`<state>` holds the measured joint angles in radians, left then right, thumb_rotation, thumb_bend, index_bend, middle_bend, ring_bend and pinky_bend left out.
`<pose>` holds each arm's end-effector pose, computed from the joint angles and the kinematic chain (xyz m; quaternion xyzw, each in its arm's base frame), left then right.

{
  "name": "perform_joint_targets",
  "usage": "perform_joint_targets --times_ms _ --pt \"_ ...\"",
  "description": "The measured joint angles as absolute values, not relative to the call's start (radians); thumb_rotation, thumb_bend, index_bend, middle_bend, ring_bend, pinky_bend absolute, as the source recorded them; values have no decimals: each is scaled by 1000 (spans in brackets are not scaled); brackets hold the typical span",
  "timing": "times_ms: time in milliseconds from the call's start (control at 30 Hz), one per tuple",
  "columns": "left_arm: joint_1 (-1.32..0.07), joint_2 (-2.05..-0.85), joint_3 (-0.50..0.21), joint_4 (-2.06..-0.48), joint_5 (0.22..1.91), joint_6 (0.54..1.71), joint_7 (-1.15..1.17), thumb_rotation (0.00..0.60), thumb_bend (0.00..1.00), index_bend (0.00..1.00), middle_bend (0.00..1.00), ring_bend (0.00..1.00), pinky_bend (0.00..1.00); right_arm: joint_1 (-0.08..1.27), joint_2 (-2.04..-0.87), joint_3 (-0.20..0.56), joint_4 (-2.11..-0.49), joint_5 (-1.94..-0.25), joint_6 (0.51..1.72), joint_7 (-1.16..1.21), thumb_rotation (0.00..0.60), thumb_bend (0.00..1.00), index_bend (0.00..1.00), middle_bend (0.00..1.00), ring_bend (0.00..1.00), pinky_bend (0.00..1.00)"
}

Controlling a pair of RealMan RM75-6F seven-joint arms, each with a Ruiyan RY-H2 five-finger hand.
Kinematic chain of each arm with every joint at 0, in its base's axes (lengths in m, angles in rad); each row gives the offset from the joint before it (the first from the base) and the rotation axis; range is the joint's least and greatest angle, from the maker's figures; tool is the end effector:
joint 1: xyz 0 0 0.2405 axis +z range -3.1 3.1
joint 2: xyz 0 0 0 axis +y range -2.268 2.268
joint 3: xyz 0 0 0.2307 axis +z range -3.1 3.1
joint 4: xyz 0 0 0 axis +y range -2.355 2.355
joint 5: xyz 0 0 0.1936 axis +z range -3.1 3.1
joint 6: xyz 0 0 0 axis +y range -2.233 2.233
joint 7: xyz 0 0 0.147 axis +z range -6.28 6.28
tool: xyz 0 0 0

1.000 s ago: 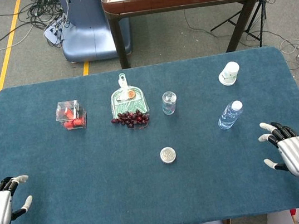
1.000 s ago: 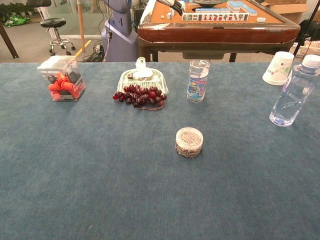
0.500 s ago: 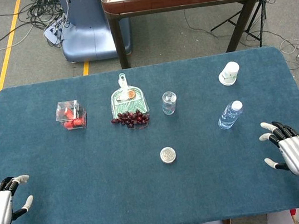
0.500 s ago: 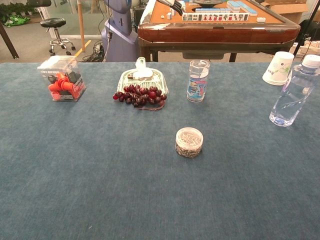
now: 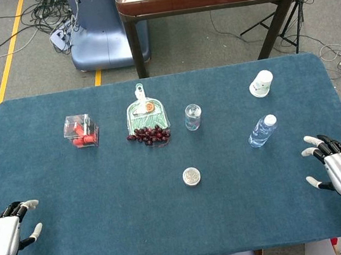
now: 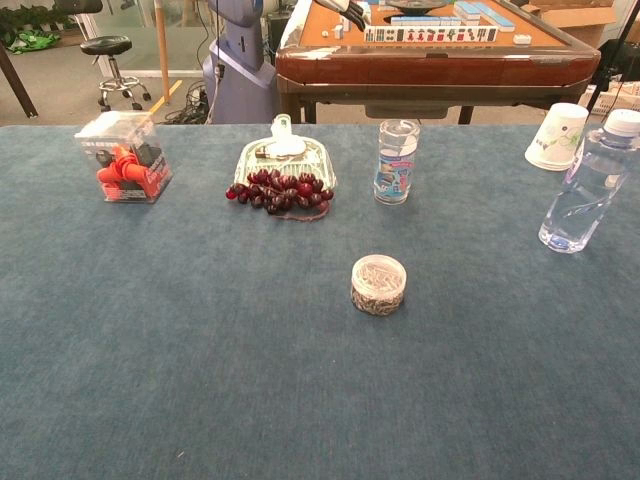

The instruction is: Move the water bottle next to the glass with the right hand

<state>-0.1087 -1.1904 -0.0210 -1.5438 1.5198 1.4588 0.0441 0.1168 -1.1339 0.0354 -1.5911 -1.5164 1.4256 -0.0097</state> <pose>-0.2850 0.1823 0.1392 -0.6226 -0.3794 -0.3709 0.5752 -0.2811 -0.1868 0.1496 0.6218 -0.3908 0.3745 0.5660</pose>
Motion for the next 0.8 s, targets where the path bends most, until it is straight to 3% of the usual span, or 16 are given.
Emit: perform_joint_targets --times_ms 800 --pt "-102 -1170 -24 -1562 1523 1478 17 600 311 311 383 263 436 128 -1168 91 -1561 -1415 1400 -32 600 137 334 211 99 220"
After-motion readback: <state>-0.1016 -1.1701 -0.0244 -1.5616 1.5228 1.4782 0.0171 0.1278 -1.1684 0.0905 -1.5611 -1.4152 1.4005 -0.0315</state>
